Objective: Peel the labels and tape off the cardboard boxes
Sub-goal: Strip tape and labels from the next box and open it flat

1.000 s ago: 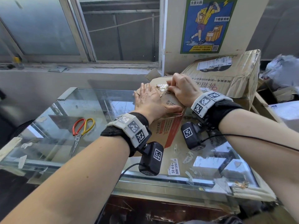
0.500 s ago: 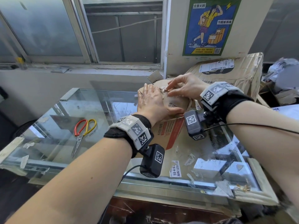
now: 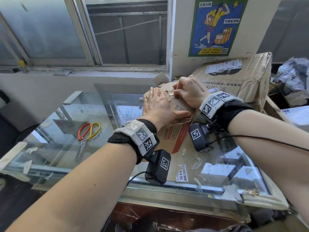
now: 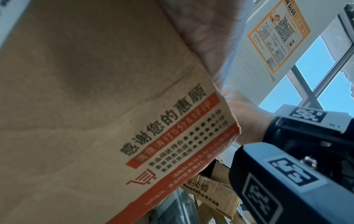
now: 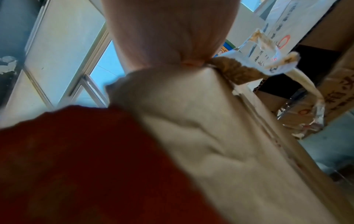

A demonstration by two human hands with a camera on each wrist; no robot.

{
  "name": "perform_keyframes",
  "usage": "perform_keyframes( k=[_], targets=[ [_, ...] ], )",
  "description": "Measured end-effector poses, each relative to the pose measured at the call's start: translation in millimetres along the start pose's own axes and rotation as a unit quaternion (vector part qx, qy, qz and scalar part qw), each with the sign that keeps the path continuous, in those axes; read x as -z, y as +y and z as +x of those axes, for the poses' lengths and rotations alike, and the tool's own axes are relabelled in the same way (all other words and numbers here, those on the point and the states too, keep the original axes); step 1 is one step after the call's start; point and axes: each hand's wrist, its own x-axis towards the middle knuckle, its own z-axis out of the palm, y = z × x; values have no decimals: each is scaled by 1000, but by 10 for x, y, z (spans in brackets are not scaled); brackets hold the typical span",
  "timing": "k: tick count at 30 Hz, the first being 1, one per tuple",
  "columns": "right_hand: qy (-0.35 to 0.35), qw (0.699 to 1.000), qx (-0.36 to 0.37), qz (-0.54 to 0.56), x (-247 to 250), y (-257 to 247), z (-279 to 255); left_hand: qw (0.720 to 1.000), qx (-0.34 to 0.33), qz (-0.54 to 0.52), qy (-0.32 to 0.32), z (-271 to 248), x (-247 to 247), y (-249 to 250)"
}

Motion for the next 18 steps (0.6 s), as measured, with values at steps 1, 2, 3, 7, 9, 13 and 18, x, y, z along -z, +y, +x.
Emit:
perform_keyframes(
  k=[1, 2, 3, 7, 9, 13, 18],
  targets=[
    [9, 1000, 3, 10, 2, 2, -4, 1000, -2, 0, 1, 5, -5, 0],
    [15, 1000, 0, 21, -2, 15, 3, 1000, -4, -1, 2, 10, -5, 3],
    [19, 999, -8, 32, -2, 25, 8, 1000, -6, -3, 3, 16, -6, 4],
    [38, 996, -42, 63, -18, 83, 56, 1000, -4, -19, 7, 30, -4, 7],
    [26, 996, -43, 80, 3, 62, 56, 999, 31, -37, -2, 2, 18, 16],
    [-18, 994, -35, 98, 52, 59, 56, 987, 119, -108, -33, -26, 43, -9],
    [-72, 992, -21, 106, 182, -28, -28, 975, 94, -191, -62, -7, -52, -75]
  ],
)
